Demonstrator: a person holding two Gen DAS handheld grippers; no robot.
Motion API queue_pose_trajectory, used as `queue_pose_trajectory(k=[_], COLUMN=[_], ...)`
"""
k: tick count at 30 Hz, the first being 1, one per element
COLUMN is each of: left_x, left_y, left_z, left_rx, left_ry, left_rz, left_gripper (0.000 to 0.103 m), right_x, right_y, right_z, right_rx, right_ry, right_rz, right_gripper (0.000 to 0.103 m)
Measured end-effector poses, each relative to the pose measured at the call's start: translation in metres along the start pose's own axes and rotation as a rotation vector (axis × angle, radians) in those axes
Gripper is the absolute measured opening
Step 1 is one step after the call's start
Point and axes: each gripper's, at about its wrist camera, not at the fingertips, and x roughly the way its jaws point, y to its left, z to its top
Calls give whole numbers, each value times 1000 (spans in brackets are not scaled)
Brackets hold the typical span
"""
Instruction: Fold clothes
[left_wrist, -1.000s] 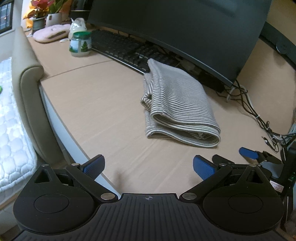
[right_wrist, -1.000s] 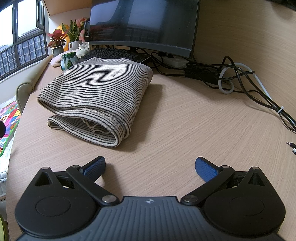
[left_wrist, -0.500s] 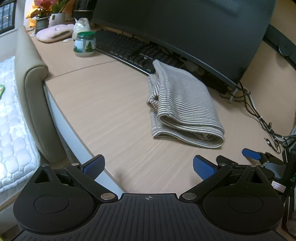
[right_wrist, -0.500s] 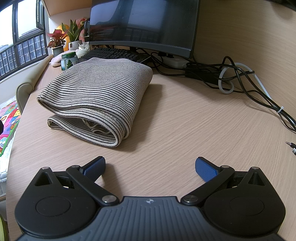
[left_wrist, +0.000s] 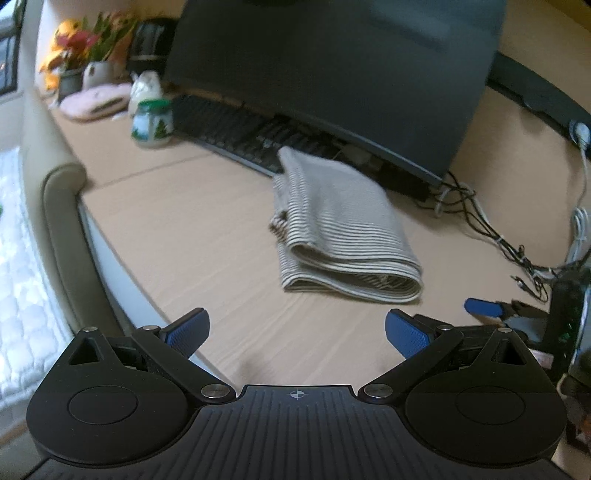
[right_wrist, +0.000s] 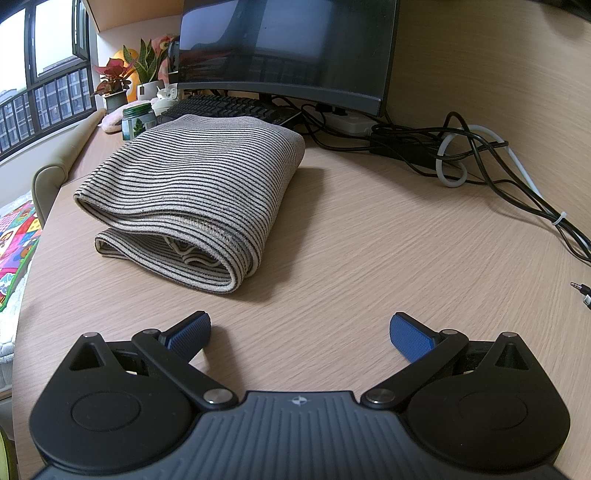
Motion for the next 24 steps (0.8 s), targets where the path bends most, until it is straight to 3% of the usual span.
queue_pose_trajectory(k=[5,13,24], left_x=[-5,1,-2], left_y=[-9,-6,-6], left_z=[-1,-6,-15], left_rx=[36,25,6], left_ry=[-44,-10,22], left_rz=[3,94,99], left_gripper=[103,103,103], right_x=[0,1,1], right_y=[0,1,2], right_z=[0,0,0], right_rx=[0,2,3], right_ry=[0,0,0], right_rz=[0,-5,-6], right_gripper=[103,103,103])
